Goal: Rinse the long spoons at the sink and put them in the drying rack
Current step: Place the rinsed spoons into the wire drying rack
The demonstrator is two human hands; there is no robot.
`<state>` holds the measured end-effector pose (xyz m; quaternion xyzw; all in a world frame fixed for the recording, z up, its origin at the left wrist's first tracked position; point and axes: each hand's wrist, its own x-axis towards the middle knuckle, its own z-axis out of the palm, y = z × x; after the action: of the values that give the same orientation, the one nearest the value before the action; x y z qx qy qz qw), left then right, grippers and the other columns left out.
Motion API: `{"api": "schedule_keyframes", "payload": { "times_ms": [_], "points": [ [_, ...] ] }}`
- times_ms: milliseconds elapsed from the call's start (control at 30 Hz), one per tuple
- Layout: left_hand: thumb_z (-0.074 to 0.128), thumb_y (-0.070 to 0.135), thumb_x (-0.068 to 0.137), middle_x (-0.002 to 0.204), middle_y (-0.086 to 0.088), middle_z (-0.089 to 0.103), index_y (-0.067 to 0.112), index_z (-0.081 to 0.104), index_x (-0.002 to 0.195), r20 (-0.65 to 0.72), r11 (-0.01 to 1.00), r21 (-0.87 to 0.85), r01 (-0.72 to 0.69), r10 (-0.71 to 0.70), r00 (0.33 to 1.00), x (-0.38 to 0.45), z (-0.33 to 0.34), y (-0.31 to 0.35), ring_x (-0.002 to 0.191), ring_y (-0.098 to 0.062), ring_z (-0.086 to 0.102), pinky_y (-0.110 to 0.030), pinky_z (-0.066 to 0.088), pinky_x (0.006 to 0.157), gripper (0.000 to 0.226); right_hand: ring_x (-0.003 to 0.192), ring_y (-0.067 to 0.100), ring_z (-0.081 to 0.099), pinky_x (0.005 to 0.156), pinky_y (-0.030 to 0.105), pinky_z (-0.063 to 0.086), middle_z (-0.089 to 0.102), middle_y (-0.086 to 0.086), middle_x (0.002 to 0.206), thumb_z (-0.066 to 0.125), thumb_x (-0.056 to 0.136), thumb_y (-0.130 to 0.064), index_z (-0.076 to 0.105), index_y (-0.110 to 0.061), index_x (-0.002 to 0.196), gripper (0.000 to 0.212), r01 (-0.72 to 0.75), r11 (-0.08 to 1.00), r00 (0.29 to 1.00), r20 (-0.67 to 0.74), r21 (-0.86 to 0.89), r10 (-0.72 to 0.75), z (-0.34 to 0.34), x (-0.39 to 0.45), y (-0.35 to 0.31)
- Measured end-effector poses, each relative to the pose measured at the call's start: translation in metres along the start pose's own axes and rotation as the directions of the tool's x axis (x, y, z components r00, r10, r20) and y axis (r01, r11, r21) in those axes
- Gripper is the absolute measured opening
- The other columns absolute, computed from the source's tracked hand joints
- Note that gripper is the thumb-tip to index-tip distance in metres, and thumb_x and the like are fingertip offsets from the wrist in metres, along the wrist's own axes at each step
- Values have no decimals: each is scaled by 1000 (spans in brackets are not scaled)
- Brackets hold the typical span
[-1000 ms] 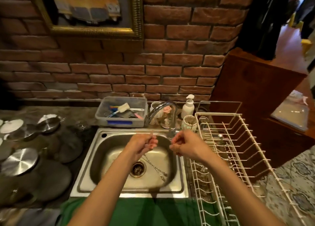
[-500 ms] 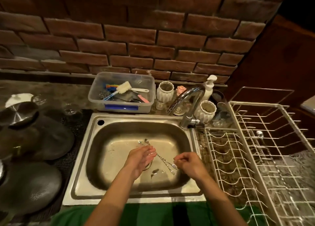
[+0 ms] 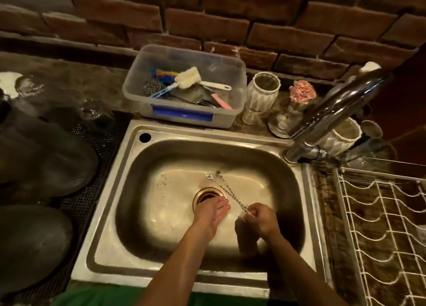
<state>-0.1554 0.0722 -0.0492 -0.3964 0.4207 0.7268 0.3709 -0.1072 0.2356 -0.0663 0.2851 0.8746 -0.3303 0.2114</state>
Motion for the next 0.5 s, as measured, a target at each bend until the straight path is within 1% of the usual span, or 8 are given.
{"api": "schedule_keyframes", "payload": {
  "times_ms": [67,133,167,233,267,300,400,500],
  "points": [
    [51,12,102,109,-12,69,5,59,100,-5,1000,-28,14,-14,1000,11,-3,-3,105,-25,67,-35,52,101,11,104,28,62,91,34,50,66,12,112,69,85,-24,69,-10,108,28,29,995,999,-43,-97,-34,9,9,0],
    [52,11,101,116,-15,67,4,56,112,-6,998,-62,28,-28,1000,19,-6,-4,109,-26,66,-34,52,99,14,104,28,59,89,34,48,62,10,111,65,87,-27,67,-14,105,22,71,977,992,-88,-202,-91,14,14,0],
    [53,11,101,116,-16,68,3,56,115,-8,997,-65,31,-32,999,25,-7,-4,107,-26,66,-34,52,97,16,103,29,58,86,35,48,60,10,110,64,88,-27,66,-15,102,18,98,963,986,-103,-253,-128,17,18,2],
    [55,10,100,110,-14,70,2,57,115,-9,998,-51,37,-38,999,32,-8,-5,101,-25,68,-33,53,93,17,101,29,58,83,36,49,58,8,108,62,88,-23,64,-17,98,11,128,946,980,-106,-297,-166,19,21,3],
    [55,10,100,108,-14,71,2,57,116,-11,998,-41,41,-41,999,35,-9,-6,101,-24,68,-33,53,92,19,101,28,58,83,37,49,58,7,108,61,88,-20,62,-18,97,9,132,944,981,-96,-303,-168,19,22,2],
    [54,9,99,111,-15,70,1,57,119,-14,999,-28,37,-38,999,38,-10,-8,106,-26,68,-33,53,92,22,101,28,58,83,37,49,59,7,107,61,87,-17,62,-18,96,9,135,943,982,-88,-305,-170,19,23,3],
    [51,2,99,135,-23,60,-6,55,128,-18,1000,26,6,-5,1000,44,-12,-14,129,-34,57,-34,49,100,31,99,28,59,83,35,48,61,8,102,59,86,-12,60,-18,90,7,127,952,986,-70,-278,-152,17,26,2],
    [51,-1,98,142,-26,55,-8,54,130,-41,999,49,-8,10,999,49,-13,-18,134,-36,53,-36,47,103,33,95,26,61,80,32,47,66,6,98,58,83,-10,57,-24,78,15,95,970,992,-59,-222,-111,16,27,3]
  ]
}}
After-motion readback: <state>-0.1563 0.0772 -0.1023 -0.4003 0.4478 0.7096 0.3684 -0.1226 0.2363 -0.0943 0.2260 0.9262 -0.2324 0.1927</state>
